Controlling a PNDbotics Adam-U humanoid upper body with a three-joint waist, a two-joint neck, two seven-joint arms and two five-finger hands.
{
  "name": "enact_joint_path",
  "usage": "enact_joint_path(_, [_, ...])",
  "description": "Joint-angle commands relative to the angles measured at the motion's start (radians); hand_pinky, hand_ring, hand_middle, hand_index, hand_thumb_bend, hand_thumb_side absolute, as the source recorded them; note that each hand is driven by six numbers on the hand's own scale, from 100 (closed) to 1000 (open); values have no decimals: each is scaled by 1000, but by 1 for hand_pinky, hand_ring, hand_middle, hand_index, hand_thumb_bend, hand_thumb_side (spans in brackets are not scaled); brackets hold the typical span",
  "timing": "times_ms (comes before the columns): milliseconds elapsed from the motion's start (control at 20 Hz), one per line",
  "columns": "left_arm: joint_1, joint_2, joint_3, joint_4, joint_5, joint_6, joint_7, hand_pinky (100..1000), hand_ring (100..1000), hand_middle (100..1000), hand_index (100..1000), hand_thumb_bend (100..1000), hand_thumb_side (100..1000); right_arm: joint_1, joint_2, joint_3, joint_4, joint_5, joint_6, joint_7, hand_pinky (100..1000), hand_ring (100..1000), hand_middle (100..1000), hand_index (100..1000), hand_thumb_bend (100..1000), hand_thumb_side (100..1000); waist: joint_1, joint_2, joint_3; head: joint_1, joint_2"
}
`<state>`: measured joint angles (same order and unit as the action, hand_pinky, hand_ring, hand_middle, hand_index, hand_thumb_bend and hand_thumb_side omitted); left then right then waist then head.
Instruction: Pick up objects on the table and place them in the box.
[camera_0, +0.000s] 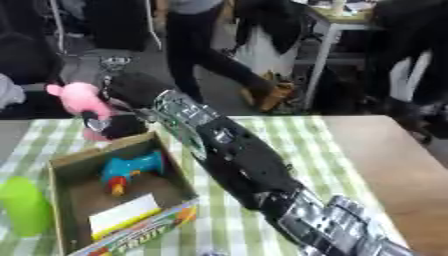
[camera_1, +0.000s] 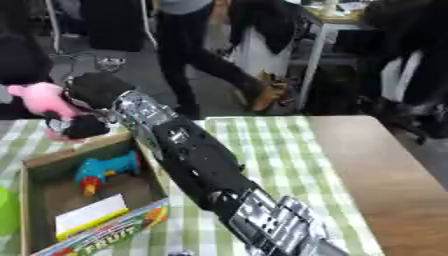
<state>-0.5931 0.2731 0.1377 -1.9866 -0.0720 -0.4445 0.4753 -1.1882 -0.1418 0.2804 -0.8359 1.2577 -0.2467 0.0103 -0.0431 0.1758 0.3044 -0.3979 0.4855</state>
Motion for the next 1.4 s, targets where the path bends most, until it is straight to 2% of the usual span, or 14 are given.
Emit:
enact_joint_path(50, [-20, 11, 0, -13, 3, -2, -2, 882, 917, 913, 913, 100, 1000, -7, 22, -17, 39, 92, 36, -104, 321, 100, 100, 435, 100, 936, 8, 1, 2, -3, -14])
enact_joint_path(600, [-19, 11, 2, -13, 2, -2, -2, 882, 917, 913, 913, 100, 1000, 32, 52, -23, 116, 222, -6, -165, 331, 100, 100, 439, 100, 957, 7, -1, 1, 10, -9])
enact_joint_path(750, [-20, 11, 2, -13, 2, -3, -2, 882, 917, 913, 913, 100, 1000, 36, 52, -26, 127, 260, -16, -167, 393, 156, 144, 471, 100, 972, 6, 0, 1, 11, -7])
enact_joint_path(900, [-20, 13, 2, -13, 2, -2, -3, 882, 917, 913, 913, 100, 1000, 36, 52, -31, 134, 280, -25, -166, 402, 167, 155, 478, 100, 972, 6, 0, 0, 11, -7])
enact_joint_path(950, [-20, 13, 2, -13, 2, -2, -3, 882, 917, 913, 912, 100, 1000, 36, 52, -33, 135, 284, -26, -166, 516, 323, 320, 563, 100, 983, 6, 0, 1, 11, -7])
enact_joint_path(1000, [-20, 12, 2, -13, 2, -2, -3, 882, 917, 913, 912, 100, 1000, 35, 52, -34, 136, 290, -26, -167, 535, 355, 355, 580, 100, 981, 6, 0, 1, 10, -7])
enact_joint_path(1050, [-21, 12, 2, -13, 2, -2, -3, 882, 917, 913, 912, 100, 1000, 35, 52, -35, 137, 295, -25, -168, 623, 462, 472, 663, 100, 983, 6, 0, 2, 9, -7])
enact_joint_path(1100, [-21, 12, 2, -13, 2, -3, -3, 882, 917, 913, 912, 100, 1000, 35, 53, -37, 138, 299, -22, -169, 623, 462, 472, 663, 100, 983, 6, 1, 3, 8, -9])
enact_joint_path(1150, [-22, 12, 2, -13, 2, -3, -3, 882, 917, 913, 913, 100, 1000, 36, 53, -38, 140, 303, -19, -169, 722, 579, 607, 743, 100, 1000, 6, 1, 3, 8, -9])
enact_joint_path(1200, [-22, 12, 2, -13, 2, -4, -3, 882, 917, 913, 913, 100, 1000, 36, 53, -40, 141, 307, -15, -171, 722, 579, 607, 743, 100, 1000, 6, 1, 4, 8, -8])
enact_joint_path(1250, [-22, 12, 2, -13, 2, -4, -3, 882, 917, 913, 913, 100, 1000, 36, 54, -41, 141, 310, -11, -173, 776, 694, 736, 811, 101, 1000, 6, 1, 4, 8, -8])
enact_joint_path(1300, [-22, 12, 2, -13, 2, -4, -3, 882, 917, 913, 913, 100, 1000, 36, 53, -42, 141, 314, -6, -177, 776, 694, 736, 811, 101, 1000, 7, 0, 5, 8, -8])
enact_joint_path(1350, [-22, 12, 2, -13, 2, -4, -3, 882, 917, 913, 913, 100, 1000, 36, 54, -42, 142, 318, -2, -180, 815, 765, 803, 842, 160, 1000, 7, 0, 5, 7, -8])
enact_joint_path(1400, [-23, 12, 2, -13, 2, -4, -3, 882, 917, 913, 913, 100, 1000, 36, 53, -43, 142, 321, 0, -184, 815, 765, 803, 842, 185, 1000, 7, 0, 5, 8, -7])
